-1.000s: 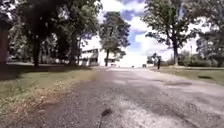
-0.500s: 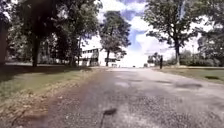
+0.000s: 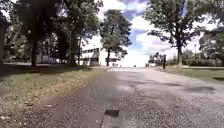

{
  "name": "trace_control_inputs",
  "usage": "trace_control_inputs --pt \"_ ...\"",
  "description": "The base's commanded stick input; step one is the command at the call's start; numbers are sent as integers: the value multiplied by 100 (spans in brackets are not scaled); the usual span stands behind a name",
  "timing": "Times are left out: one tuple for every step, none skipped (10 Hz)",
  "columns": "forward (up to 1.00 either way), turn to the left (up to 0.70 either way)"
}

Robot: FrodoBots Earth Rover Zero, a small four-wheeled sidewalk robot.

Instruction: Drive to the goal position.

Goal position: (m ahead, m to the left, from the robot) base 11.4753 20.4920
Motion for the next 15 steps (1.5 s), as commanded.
trace_control_inputs --pt "85 0" --pt "75 0" --pt "50 0" --pt "58 0" --pt "70 0" --pt "70 0" --pt "70 0" --pt "70 0" --pt "70 0" --pt "70 0" --pt "70 0" --pt "70 0" --pt "70 0" --pt "70 0" --pt "70 -28"
